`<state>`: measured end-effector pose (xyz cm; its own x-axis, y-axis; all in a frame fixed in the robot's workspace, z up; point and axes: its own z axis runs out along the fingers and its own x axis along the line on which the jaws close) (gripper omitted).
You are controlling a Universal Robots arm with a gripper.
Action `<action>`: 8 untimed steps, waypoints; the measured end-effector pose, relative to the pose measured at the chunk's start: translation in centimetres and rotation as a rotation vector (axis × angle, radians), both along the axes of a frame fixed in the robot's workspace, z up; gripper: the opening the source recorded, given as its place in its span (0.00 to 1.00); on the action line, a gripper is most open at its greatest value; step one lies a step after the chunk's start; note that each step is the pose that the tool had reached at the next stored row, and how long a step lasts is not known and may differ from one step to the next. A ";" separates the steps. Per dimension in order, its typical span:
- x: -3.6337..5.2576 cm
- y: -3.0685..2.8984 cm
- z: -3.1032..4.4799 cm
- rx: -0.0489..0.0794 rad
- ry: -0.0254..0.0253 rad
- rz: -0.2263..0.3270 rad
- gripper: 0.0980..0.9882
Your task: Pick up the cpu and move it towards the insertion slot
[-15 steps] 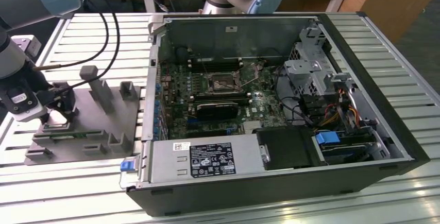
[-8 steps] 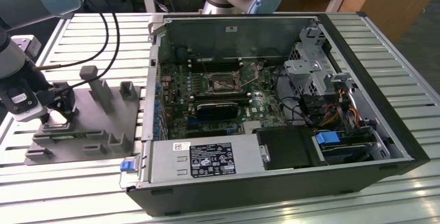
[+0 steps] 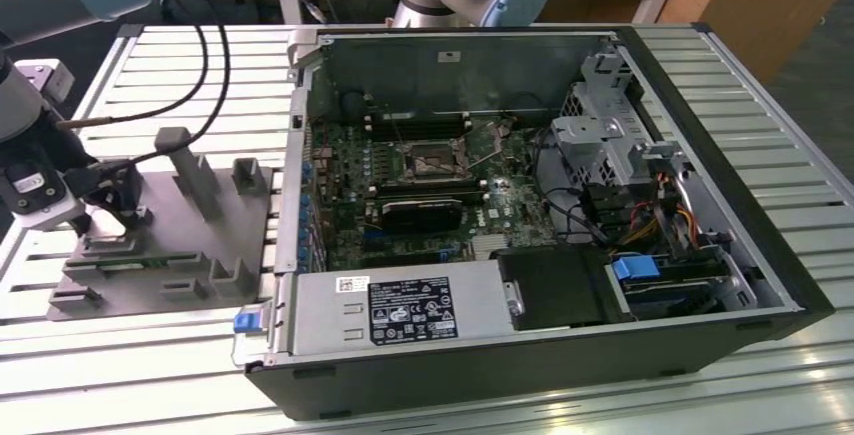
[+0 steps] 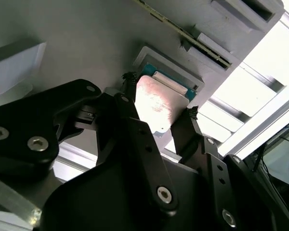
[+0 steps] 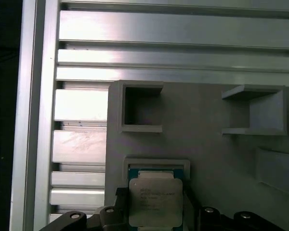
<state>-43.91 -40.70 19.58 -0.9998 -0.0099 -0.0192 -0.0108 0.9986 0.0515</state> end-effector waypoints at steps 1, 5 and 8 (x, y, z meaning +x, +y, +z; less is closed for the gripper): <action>0.00 0.00 0.17 0.000 0.0000 0.000 0.49; 0.00 0.00 0.87 0.000 0.0000 0.000 0.49; 0.00 0.00 1.45 0.000 0.0000 0.000 0.49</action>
